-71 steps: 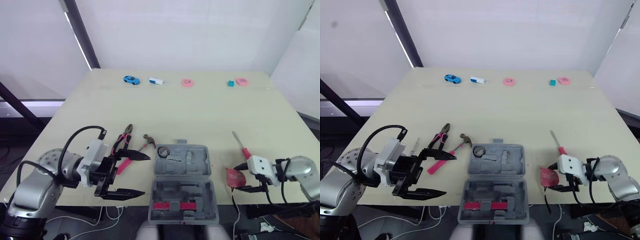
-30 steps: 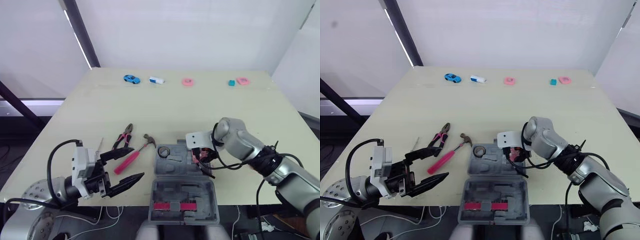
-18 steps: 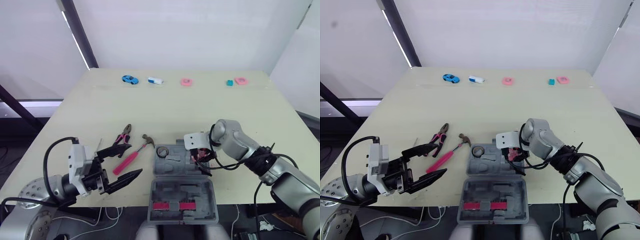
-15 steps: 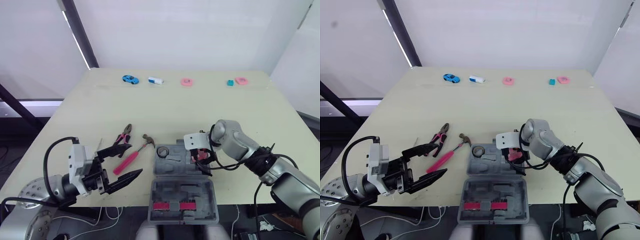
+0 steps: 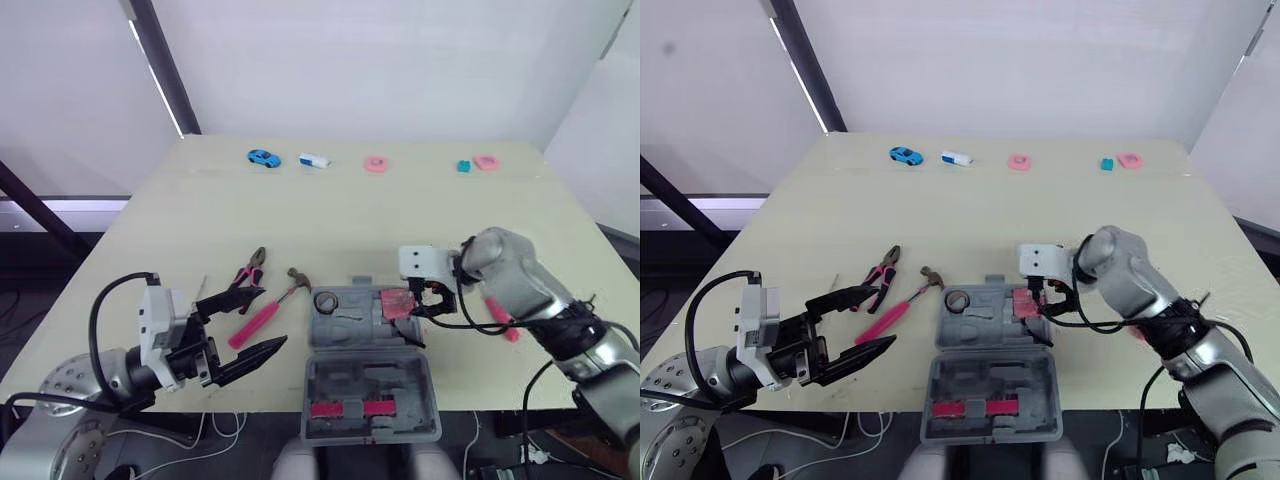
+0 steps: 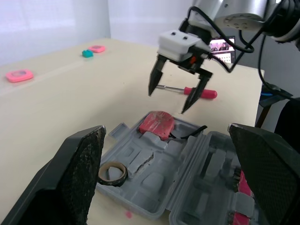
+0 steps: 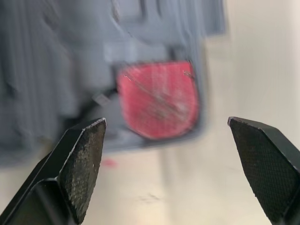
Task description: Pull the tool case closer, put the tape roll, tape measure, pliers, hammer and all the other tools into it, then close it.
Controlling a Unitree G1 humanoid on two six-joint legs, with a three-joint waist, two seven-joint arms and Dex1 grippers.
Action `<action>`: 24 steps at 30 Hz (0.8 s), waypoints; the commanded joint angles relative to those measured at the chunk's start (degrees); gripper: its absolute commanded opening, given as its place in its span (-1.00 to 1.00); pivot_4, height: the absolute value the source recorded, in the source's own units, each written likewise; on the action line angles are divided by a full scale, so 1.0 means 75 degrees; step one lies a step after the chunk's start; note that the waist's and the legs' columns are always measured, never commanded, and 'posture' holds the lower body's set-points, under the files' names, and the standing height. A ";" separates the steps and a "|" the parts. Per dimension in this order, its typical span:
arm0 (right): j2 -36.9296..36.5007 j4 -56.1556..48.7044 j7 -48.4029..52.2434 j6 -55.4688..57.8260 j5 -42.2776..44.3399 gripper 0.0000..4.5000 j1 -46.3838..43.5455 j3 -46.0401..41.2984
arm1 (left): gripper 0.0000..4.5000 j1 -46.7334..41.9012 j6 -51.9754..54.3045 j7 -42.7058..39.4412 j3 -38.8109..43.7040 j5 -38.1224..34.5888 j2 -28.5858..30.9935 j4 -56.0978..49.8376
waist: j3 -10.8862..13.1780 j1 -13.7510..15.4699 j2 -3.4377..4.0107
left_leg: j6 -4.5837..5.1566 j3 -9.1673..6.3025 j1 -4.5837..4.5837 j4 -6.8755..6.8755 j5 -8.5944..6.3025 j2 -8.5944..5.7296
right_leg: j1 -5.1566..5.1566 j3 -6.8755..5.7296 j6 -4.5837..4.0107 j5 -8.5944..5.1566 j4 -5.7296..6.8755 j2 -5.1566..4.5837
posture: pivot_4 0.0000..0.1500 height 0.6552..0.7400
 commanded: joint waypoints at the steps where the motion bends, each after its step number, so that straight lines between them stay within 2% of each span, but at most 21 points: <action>1: 0.0262 -0.0137 -0.0744 -0.0420 0.0787 0.84 0.0560 -0.1218 | 1.00 0.0000 -0.0028 -0.0044 0.0092 -0.0123 0.0066 -0.0212 | 0.0001 -0.0012 -0.0001 | 0.0000 0.0000 0.0000 0.0002 0.0000 0.0000 | 0.0000 0.0001 0.0000 0.0000 0.0001 0.0000 | 1.00 0.99; 4: 0.0506 -0.0084 -0.1058 -0.1300 0.1324 0.39 0.1370 -0.1743 | 1.00 -0.0052 -0.0008 -0.0099 0.0044 -0.0132 0.0093 -0.0156 | -0.0002 -0.0008 -0.0004 | 0.0000 0.0002 0.0004 0.0001 0.0000 0.0000 | 0.0001 0.0004 0.0001 0.0000 0.0002 0.0003 | 1.00 0.99; 5: 0.0533 -0.0044 -0.1211 -0.1529 0.1324 0.15 0.1533 -0.1789 | 1.00 -0.0091 0.0005 -0.0104 0.0037 -0.0139 0.0106 -0.0140 | -0.0001 -0.0008 -0.0003 | 0.0000 -0.0002 0.0005 0.0000 0.0000 0.0000 | 0.0003 0.0002 0.0001 0.0000 0.0001 0.0004 | 1.00 0.99; 15: 0.1367 0.1590 -0.1629 -0.3959 0.2037 0.15 0.1930 -0.2039 | 1.00 -0.0227 0.0095 -0.0161 0.0046 -0.0151 0.0127 -0.0073 | 0.0000 -0.0019 -0.0003 | 0.0001 0.0001 0.0008 0.0002 0.0001 0.0000 | 0.0003 0.0010 0.0004 0.0000 0.0004 0.0010 | 1.00 0.99; 24: 0.1794 0.2905 -0.1212 -0.4721 0.2475 0.15 0.1789 -0.2062 | 1.00 -0.0189 0.0146 -0.0090 0.0065 -0.0175 0.0080 -0.0126 | 0.0001 -0.0020 -0.0003 | 0.0001 0.0003 0.0009 0.0002 0.0000 0.0000 | 0.0007 0.0011 0.0002 0.0001 0.0003 0.0010 | 1.00 0.99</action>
